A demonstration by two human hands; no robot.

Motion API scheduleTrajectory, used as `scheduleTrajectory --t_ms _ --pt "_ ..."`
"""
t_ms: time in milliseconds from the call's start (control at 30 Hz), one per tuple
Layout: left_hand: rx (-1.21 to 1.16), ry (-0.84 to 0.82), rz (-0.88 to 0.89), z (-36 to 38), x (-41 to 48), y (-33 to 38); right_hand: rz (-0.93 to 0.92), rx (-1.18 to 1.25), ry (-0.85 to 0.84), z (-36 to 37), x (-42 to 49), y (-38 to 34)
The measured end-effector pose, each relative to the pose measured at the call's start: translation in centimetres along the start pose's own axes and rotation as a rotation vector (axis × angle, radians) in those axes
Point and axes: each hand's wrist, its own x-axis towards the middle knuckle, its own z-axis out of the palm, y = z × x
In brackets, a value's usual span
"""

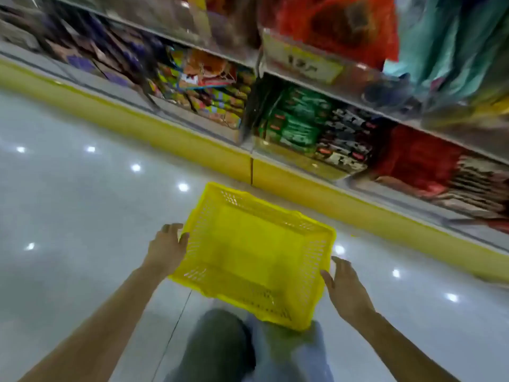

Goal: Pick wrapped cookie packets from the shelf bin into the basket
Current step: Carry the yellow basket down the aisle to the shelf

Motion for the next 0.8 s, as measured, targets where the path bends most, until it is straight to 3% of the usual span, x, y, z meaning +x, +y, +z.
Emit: scheduleTrajectory --t_ms 233,367,533,800 --pt "-0.245 -0.020 -0.263 8.2 8.5 -5.4 0.419 0.328 0.039 11.9 6.4 4.1" --pt "-0.340 -0.085 -0.282 10.7 11.1 -6.7 0.603 0.547 0.156 14.1 8.9 4.4" --pt "-0.484 -0.089 -0.351 9.9 11.4 -7.1 0.626 0.636 0.069 12.7 9.4 5.1" --pt "-0.447 0.087 -0.416 0.4 4.5 -8.8 0.470 0.552 0.179 4.6 4.9 -1.4"
